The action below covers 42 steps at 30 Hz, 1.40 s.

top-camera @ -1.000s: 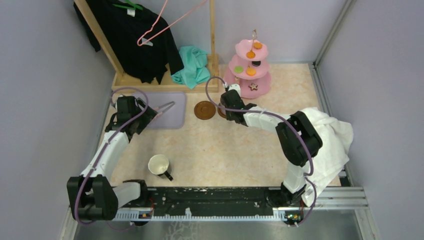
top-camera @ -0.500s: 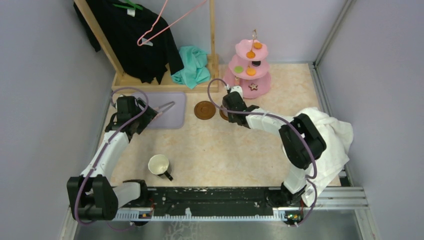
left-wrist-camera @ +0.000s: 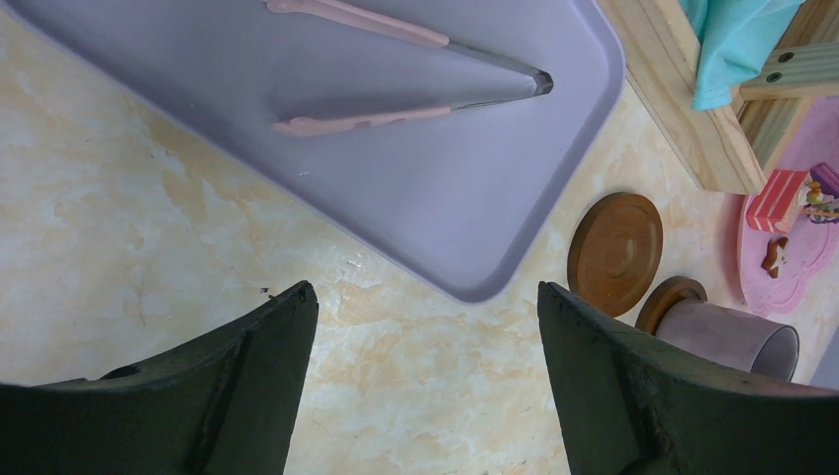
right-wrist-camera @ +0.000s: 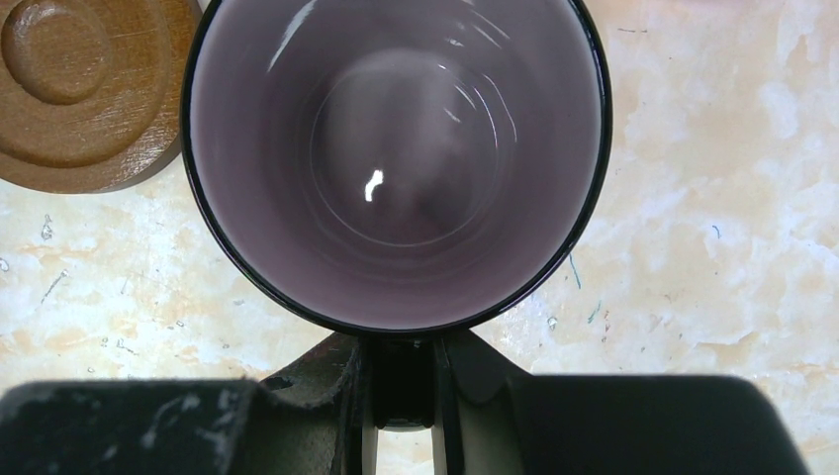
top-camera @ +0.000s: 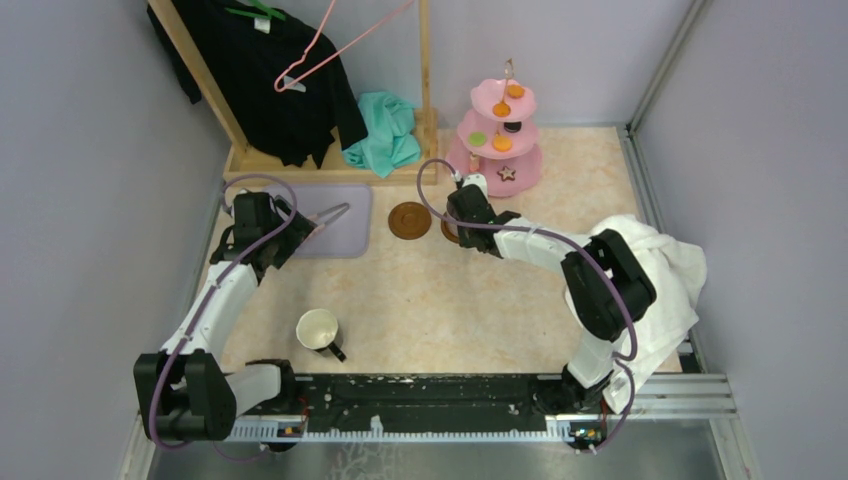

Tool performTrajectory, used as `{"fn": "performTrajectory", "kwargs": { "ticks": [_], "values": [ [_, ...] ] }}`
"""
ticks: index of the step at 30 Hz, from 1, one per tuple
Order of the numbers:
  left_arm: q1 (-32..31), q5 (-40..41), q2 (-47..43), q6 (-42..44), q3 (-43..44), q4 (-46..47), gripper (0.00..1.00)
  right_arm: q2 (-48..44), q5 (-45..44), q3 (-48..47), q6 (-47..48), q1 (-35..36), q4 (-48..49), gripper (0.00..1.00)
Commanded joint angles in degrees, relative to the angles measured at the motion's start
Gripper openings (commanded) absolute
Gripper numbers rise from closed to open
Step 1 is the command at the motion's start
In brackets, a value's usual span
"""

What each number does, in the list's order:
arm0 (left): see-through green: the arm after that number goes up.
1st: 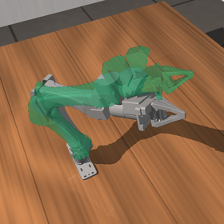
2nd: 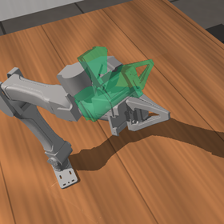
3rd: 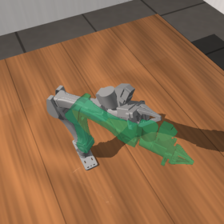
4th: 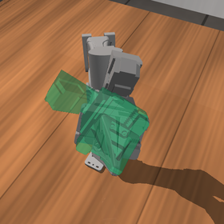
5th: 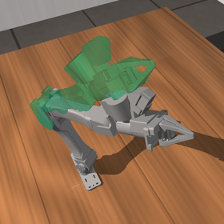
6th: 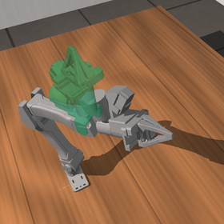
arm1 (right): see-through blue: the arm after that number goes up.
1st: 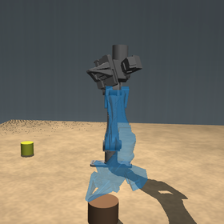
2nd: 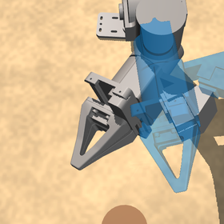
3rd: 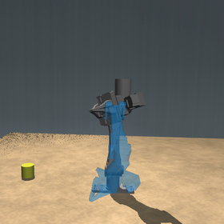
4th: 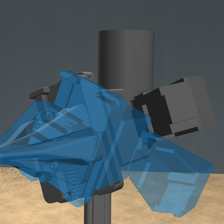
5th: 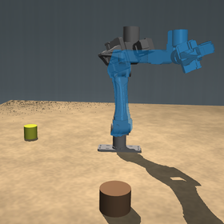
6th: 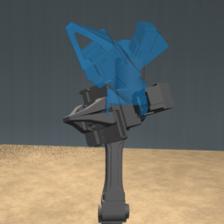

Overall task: Serve the afternoon tea
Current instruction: Place the cup on the coaster, then pick up the cup at the center of the board.

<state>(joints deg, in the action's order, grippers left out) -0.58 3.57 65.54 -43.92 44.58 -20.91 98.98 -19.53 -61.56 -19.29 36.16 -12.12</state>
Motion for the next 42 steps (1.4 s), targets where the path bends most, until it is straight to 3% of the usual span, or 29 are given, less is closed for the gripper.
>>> {"fn": "performTrajectory", "kwargs": {
  "ticks": [1,6,10,19,28,35,42],
  "values": [
    [0.45,-0.15,-0.17,-0.08,1.77,1.11,0.87,-0.64,0.93,-1.63,-0.05,-0.83,-3.21,0.07],
    [0.44,-0.24,0.35,-0.06,1.86,1.13,0.88,-0.54,1.26,-2.24,0.13,-0.83,-3.34,0.32],
    [0.42,-0.24,0.62,-0.20,1.84,1.13,0.88,-0.50,1.20,-2.63,0.24,-0.83,-3.52,0.44],
    [0.45,0.29,0.80,-0.19,1.75,1.05,0.89,-2.40,0.64,-3.37,1.20,-0.87,-3.58,0.47],
    [0.56,1.54,1.08,-0.02,1.77,0.88,0.91,-10.98,-2.60,-1.85,3.60,1.51,-4.26,0.50],
    [1.57,1.69,0.11,-1.17,0.72,0.99,0.93,-18.71,-5.40,-1.95,8.56,9.08,-5.35,0.53],
    [3.84,1.19,-2.40,-4.05,-1.69,0.74,0.99,-21.22,-6.09,-2.87,10.40,22.05,-5.95,0.57]
  ]
}}
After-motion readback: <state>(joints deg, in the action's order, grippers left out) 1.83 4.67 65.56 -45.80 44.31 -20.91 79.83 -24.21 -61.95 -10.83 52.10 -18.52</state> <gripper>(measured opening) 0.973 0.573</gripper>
